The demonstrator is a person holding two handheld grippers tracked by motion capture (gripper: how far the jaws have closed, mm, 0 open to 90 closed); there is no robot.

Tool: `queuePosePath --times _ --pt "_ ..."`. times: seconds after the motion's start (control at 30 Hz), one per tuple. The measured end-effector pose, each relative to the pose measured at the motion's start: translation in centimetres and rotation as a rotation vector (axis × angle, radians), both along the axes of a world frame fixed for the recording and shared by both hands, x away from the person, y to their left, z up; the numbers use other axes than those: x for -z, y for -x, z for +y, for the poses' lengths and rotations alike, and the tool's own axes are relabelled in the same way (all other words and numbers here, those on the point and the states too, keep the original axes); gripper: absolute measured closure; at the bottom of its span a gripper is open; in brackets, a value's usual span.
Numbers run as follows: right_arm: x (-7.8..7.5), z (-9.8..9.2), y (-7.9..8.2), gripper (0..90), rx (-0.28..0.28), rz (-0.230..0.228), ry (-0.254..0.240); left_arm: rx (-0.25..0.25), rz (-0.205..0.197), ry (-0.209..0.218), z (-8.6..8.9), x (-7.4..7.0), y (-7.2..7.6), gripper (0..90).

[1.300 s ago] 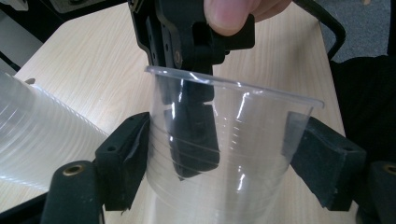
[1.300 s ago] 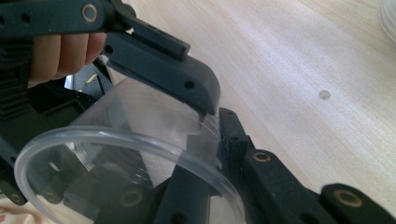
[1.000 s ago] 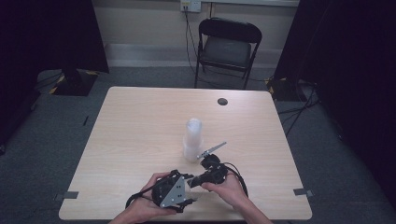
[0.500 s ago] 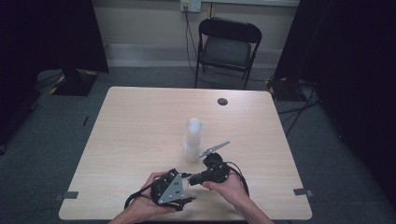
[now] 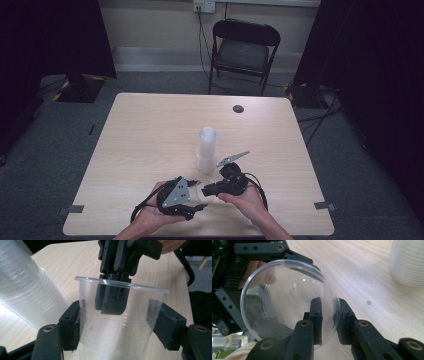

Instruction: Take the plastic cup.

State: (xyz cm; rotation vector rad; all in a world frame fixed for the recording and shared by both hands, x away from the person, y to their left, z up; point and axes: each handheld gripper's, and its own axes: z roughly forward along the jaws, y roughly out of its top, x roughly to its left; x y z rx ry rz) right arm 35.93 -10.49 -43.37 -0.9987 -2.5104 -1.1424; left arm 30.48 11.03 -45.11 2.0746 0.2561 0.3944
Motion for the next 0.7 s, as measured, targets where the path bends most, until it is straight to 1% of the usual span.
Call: queuePosePath --times 0.13,0.17,0.33,0.37,0.4,0.43,0.47,0.5,0.57,0.6,0.67,0.7 --pt "-0.2 -0.1 0.0 77.2 0.004 -0.016 -0.009 -0.011 0.015 0.015 0.1 -0.1 -0.1 32.0" --pt "-0.3 -0.1 0.0 77.3 0.003 -0.023 -0.016 -0.011 0.024 0.024 0.1 0.0 -0.1 32.0" --pt "-0.4 -0.3 0.0 77.4 0.007 -0.034 -0.019 -0.021 0.036 0.037 0.3 0.0 -0.3 32.0" --pt "-0.4 -0.3 0.0 77.4 0.009 -0.037 -0.023 -0.019 0.036 0.034 0.4 0.0 -0.4 32.0" --pt "-0.5 -0.3 0.0 77.0 0.008 -0.037 -0.025 -0.024 0.044 0.039 0.4 0.1 -0.4 32.0" --pt "-0.5 -0.4 0.0 76.2 0.01 -0.039 -0.029 -0.025 0.044 0.039 0.4 0.0 -0.4 32.0" --pt "-0.5 -0.4 0.0 75.5 0.011 -0.041 -0.035 -0.029 0.05 0.048 0.4 0.1 -0.5 32.0" --pt "-0.6 -0.4 0.0 75.0 0.015 -0.046 -0.042 -0.028 0.051 0.047 0.5 0.0 -0.6 32.0" --pt "-0.7 -0.5 0.0 73.8 0.018 -0.057 -0.051 -0.035 0.065 0.056 0.6 0.0 -0.6 32.1" --pt "-0.9 -0.5 0.1 72.4 0.019 -0.073 -0.047 -0.043 0.068 0.063 0.6 0.1 -0.7 32.1" --pt "-1.0 -0.5 0.1 72.2 0.018 -0.081 -0.043 -0.042 0.078 0.066 0.8 0.1 -0.8 32.0" --pt "-1.1 -0.5 0.1 71.9 0.018 -0.081 -0.045 -0.044 0.076 0.065 0.9 0.1 -0.8 32.1"
